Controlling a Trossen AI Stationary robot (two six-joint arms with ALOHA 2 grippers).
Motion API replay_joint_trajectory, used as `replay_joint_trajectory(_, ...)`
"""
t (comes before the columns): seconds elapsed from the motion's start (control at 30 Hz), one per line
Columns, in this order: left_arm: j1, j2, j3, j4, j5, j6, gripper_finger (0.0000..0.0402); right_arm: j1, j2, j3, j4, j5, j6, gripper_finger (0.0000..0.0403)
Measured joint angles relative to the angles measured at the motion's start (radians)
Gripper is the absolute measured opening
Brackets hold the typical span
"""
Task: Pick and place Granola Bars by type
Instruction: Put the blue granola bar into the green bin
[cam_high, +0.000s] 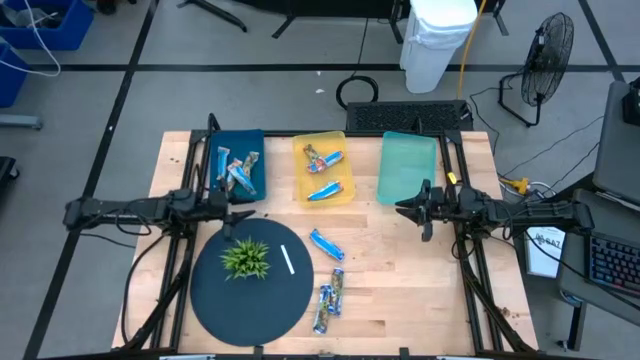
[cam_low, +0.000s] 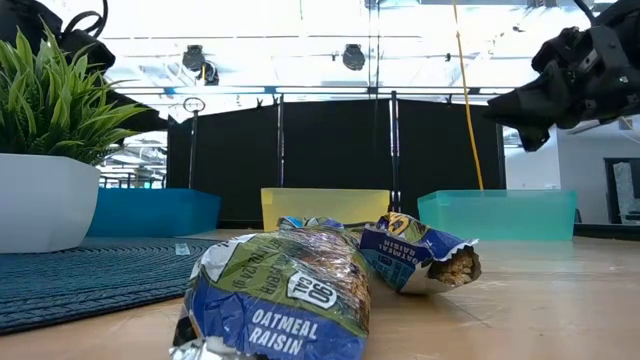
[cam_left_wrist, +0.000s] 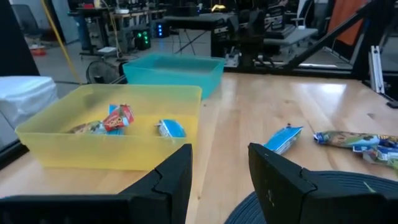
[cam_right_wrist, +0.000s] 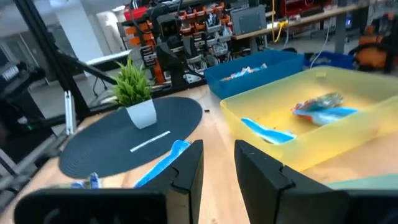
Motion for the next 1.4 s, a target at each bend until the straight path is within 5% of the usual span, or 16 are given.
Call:
replay_joint_trajectory(0.7,0.066,0.0,-0.004,0.048,-0.031,-0.046,0.0161,0.0,0.0,0.0,0.015,0.008,0.077,0.0084)
replay_joint_trajectory(0.87,0.066,0.0,-0.004,0.048,-0.03,-0.048,0.0161,0.022,0.055,0.0,0.215,-0.064,0.111,0.0084)
replay_joint_trajectory(0.97,0.066,0.0,-0.004,0.048,-0.03,-0.049,0.0161,0.092,0.147,0.0,0.375,-0.083,0.104,0.0084)
replay_joint_trajectory(1.1,0.066,0.0,-0.004,0.048,-0.03,-0.049,0.0161,0.249,0.342,0.03,0.486,0.04,0.044,0.0084)
replay_joint_trajectory(1.27,0.066,0.0,-0.004,0.049,-0.03,-0.048,0.0161,0.439,0.704,0.17,0.568,0.18,-0.105,0.0084)
replay_joint_trajectory(1.4,0.066,0.0,-0.004,0.05,-0.03,-0.048,0.0161,0.53,1.022,0.347,0.599,0.184,-0.287,0.0084)
